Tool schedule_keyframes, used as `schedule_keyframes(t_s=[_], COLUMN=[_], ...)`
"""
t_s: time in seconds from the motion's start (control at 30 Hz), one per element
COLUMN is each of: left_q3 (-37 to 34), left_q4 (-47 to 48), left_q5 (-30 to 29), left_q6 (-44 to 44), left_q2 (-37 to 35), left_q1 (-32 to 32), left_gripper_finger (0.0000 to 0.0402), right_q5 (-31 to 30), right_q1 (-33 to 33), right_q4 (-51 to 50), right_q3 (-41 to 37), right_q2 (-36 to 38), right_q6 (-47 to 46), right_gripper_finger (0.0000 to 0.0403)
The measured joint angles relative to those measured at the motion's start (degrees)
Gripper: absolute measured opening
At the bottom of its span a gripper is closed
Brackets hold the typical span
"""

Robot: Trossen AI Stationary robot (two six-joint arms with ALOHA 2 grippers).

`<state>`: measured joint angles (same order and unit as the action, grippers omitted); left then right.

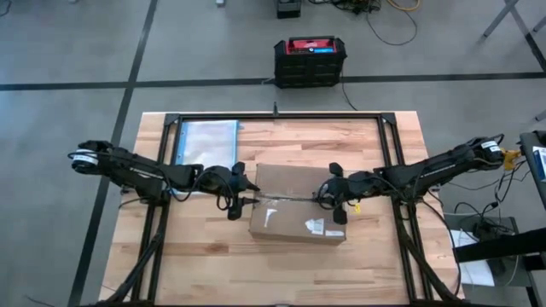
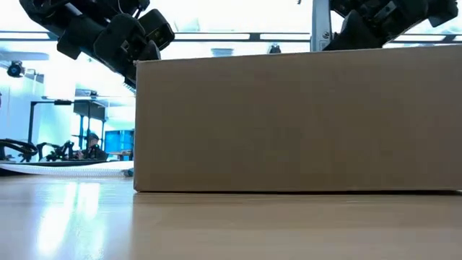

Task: Unpack boxes
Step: Open the cardboard box using the gray cutter

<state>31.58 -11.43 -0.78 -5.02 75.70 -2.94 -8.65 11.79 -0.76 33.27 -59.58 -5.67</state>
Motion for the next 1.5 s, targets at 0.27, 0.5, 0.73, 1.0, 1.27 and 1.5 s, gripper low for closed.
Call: schedule_keyframes(t_s=[0.27, 0.5, 0.73, 1.0, 1.27, 1.5], left_q3=[0.02, 0.02, 0.02, 0.04, 0.04, 0.04], left_q4=[0.03, 0.07, 0.83, 1.64, 2.45, 2.59], left_q5=[-0.40, -1.71, -2.01, -2.32, -2.35, -2.34], left_q6=[-0.90, -1.99, -3.22, -3.90, -4.58, -5.18], left_q2=[0.00, 0.00, 0.00, -0.28, -0.98, -1.01], left_q1=[0.04, -0.02, -0.02, 0.00, 0.02, 0.04], left_gripper_finger=[0.0160, 0.0161, 0.0158, 0.0157, 0.0159, 0.0157], right_q5=[-0.22, -2.28, -5.22, -8.71, -12.55, -16.51], right_q1=[1.03, 2.53, 4.90, 7.85, 11.43, 14.79], right_q4=[0.16, 0.31, -0.67, -5.33, -9.86, -12.59], right_q3=[-3.02, -5.56, -5.74, -5.83, -5.83, -5.83], right_q2=[6.24, 8.99, 9.01, 11.26, 16.12, 18.94], right_q6=[-2.77, -6.79, -7.53, -10.23, -12.61, -15.17], right_gripper_finger=[0.0056, 0.0056, 0.0056, 0.0056, 0.0056, 0.0056])
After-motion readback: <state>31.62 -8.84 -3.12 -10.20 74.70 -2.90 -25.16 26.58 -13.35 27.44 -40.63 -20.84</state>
